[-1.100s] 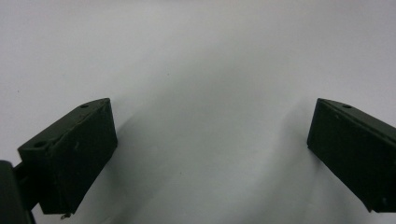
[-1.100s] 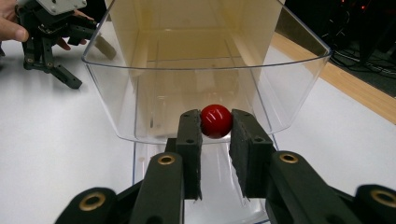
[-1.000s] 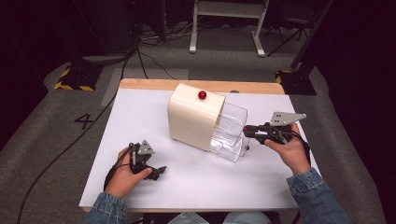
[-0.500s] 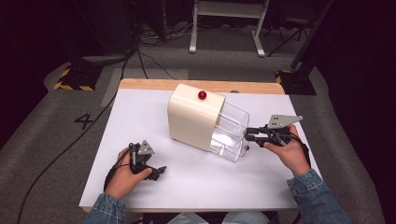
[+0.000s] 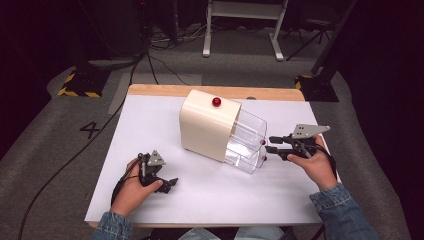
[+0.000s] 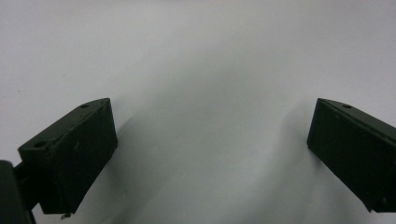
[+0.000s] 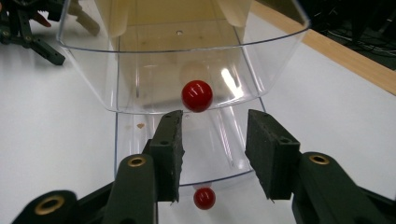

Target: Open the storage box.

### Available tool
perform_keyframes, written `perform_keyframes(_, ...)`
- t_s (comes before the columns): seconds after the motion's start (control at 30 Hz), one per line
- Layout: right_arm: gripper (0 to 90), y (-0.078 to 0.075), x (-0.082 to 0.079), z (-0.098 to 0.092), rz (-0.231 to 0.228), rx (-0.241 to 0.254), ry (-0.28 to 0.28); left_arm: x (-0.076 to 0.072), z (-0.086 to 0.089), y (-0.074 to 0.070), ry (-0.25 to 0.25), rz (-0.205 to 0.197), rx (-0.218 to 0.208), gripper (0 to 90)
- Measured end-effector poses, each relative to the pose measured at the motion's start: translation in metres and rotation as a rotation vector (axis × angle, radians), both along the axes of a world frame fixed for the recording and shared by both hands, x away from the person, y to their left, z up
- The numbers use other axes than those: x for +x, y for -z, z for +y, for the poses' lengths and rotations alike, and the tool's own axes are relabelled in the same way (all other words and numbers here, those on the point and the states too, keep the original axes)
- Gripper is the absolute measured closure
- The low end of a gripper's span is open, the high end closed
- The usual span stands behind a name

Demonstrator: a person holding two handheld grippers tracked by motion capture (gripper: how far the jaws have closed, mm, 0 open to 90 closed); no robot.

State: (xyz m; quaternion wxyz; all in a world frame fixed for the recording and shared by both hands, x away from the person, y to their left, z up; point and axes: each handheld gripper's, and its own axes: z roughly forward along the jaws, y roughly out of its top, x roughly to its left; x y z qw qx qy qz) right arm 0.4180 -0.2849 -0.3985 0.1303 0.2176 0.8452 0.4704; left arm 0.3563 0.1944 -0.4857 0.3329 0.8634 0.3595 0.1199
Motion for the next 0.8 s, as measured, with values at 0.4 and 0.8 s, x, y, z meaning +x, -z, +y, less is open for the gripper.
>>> perform_keyframes(0.4,46.9,-0.002,-0.016,-0.038,0.023,0.027,0.096,0.000,0.000,0.000,0.001,0.000,-0.001,1.7)
perform_keyframes(0.8,39.9,0.014,-0.037,-0.076,0.079,-0.066,0.252,0.000,0.000,0.000,0.000,0.005,-0.003,1.7)
